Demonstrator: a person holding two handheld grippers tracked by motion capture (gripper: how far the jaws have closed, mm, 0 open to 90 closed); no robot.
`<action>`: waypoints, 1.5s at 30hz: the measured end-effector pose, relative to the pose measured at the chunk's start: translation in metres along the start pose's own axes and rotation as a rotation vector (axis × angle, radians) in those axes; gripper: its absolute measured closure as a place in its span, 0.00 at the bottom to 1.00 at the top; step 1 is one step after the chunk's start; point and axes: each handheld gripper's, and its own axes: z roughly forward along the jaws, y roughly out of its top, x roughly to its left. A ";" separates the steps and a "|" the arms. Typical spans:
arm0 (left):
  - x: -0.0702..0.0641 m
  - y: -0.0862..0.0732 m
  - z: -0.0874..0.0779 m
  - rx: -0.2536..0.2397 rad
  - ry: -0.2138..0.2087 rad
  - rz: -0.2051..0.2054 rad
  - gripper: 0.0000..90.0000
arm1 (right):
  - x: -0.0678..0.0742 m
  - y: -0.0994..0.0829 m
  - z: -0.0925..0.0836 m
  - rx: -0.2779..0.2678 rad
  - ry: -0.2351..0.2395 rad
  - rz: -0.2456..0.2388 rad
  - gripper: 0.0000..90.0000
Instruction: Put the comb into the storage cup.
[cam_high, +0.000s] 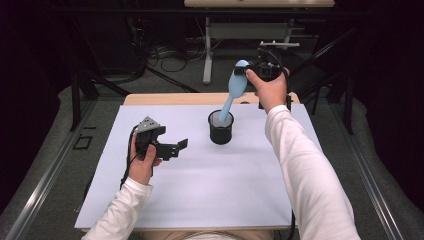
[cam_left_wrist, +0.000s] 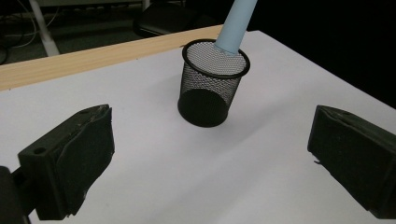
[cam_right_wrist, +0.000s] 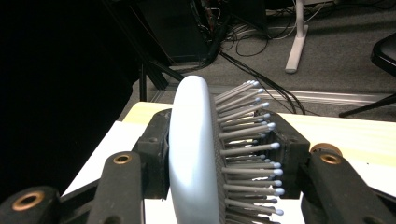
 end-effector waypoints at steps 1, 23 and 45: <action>0.001 0.000 -0.001 0.000 -0.001 0.000 0.01 | 0.001 0.001 0.000 -0.002 0.002 -0.001 0.55; 0.006 0.000 -0.003 -0.005 0.010 -0.024 0.01 | 0.012 -0.001 0.011 -0.007 -0.050 -0.077 0.55; 0.007 0.002 -0.009 -0.023 0.011 -0.020 0.01 | 0.034 -0.016 0.030 0.022 -0.081 -0.173 0.55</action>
